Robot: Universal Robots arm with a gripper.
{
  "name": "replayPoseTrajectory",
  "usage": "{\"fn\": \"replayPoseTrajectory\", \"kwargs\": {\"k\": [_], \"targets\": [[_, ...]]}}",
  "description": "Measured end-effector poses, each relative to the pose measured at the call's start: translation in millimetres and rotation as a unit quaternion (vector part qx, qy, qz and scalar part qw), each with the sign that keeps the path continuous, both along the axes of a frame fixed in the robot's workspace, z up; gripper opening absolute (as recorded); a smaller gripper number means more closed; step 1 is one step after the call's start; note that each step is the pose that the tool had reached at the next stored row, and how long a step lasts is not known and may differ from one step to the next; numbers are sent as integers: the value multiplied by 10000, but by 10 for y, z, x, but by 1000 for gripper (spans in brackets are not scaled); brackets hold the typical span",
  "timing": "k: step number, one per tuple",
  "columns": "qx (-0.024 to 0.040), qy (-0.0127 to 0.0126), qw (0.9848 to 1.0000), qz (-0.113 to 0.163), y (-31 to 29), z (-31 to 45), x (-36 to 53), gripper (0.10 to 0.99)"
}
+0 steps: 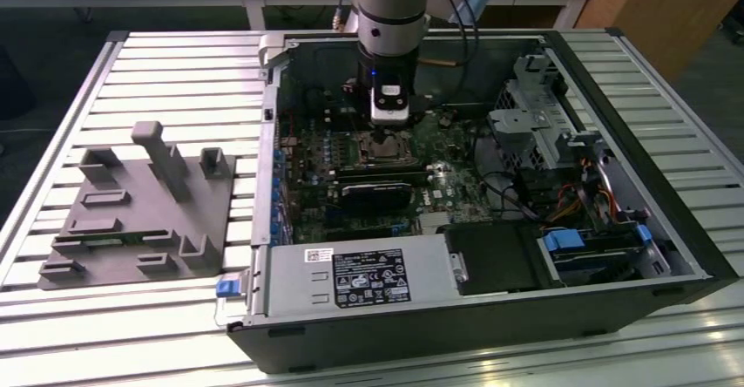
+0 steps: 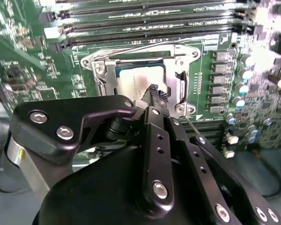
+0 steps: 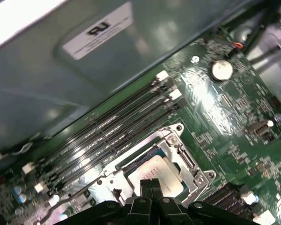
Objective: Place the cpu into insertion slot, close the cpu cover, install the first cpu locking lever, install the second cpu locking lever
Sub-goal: 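Close the cpu cover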
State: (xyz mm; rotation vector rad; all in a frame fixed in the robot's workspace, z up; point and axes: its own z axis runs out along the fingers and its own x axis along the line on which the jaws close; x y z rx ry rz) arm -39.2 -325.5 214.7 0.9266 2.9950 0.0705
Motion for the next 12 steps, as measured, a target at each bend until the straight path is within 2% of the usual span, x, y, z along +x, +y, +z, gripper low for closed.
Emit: {"fn": "replayPoseTrajectory", "kwargs": {"k": [3,6,9,12], "targets": [[0,0,9996,269,0,-5,0,106],[0,0,9985,544,0,-11,0,106],[0,0,9967,814,0,-17,0,106],[0,0,9941,1085,0,-23,0,106]]}}
